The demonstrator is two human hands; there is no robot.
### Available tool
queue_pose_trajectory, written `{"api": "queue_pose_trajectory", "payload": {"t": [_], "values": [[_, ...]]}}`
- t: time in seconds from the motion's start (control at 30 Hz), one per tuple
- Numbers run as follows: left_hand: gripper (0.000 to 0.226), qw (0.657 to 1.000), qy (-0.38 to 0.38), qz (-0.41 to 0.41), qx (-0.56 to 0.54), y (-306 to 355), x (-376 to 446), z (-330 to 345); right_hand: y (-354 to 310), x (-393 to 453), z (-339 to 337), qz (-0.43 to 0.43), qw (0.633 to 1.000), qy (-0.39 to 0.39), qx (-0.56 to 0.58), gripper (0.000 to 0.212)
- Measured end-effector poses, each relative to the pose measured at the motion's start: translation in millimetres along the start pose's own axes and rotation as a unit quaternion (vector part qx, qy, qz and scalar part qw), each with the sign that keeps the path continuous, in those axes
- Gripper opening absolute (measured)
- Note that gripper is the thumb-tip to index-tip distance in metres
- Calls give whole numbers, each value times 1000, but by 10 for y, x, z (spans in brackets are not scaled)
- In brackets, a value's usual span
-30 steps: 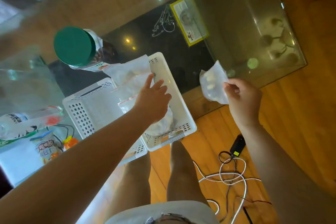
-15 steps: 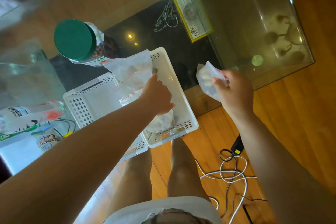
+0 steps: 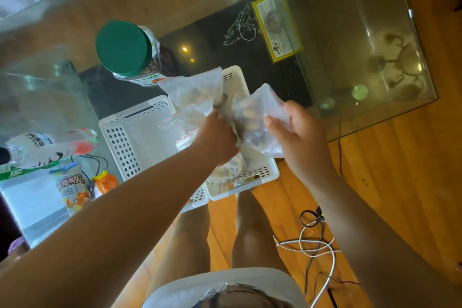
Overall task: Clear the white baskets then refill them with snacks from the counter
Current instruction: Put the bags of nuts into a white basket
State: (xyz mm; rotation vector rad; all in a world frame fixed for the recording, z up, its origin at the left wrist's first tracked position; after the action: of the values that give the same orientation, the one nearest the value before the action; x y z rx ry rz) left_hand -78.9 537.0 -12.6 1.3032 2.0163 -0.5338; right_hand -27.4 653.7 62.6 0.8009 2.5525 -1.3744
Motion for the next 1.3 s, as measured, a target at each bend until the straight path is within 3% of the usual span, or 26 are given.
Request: {"api": "queue_pose_trajectory", "payload": {"t": [0.1, 0.2, 0.37, 0.63, 0.77, 0.93, 1.0, 1.07, 1.17, 1.3], "values": [[51, 1000, -4, -1, 8, 11, 8, 28, 73, 59, 207, 13, 999, -27, -24, 17], [49, 1000, 3, -8, 1, 1, 11, 30, 140, 138, 358, 19, 998, -32, -55, 30], [38, 999, 24, 18, 29, 16, 3, 5, 362, 260, 600, 50, 993, -63, -81, 8], [39, 999, 45, 6, 6, 9, 33, 24, 565, 344, 762, 71, 987, -140, -30, 22], [44, 995, 83, 0, -50, -13, 15, -11, 670, 368, 584, 70, 996, -51, -4, 27], [39, 974, 163, 30, -155, -7, -143, -144, 698, 301, 378, 93, 992, 57, -56, 33], [42, 951, 206, -8, -230, -84, -292, -175, 499, 218, 294, 14, 982, 119, -145, 31], [53, 928, 245, -77, -270, -182, -488, -139, 206, 116, 321, -134, 949, 144, -247, 22], [66, 891, 250, -184, -331, -260, -759, 85, -6, -14, 641, -296, 892, 53, -338, 24], [76, 867, 173, -269, -382, -222, -886, 489, 297, 39, 918, -227, 874, -82, -423, 69]]}}
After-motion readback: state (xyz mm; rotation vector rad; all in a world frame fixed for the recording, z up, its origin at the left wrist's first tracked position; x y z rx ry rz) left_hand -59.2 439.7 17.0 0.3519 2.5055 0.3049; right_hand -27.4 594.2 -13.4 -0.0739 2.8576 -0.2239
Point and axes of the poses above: each hand's wrist, its own x-axis towards the middle knuckle, its own z-axis out of the palm, y = z × x, the point moved 6 cm from there along x, towards the middle knuckle, and after that the axes turned 8 degrees about -x, right-handed, at the moved point
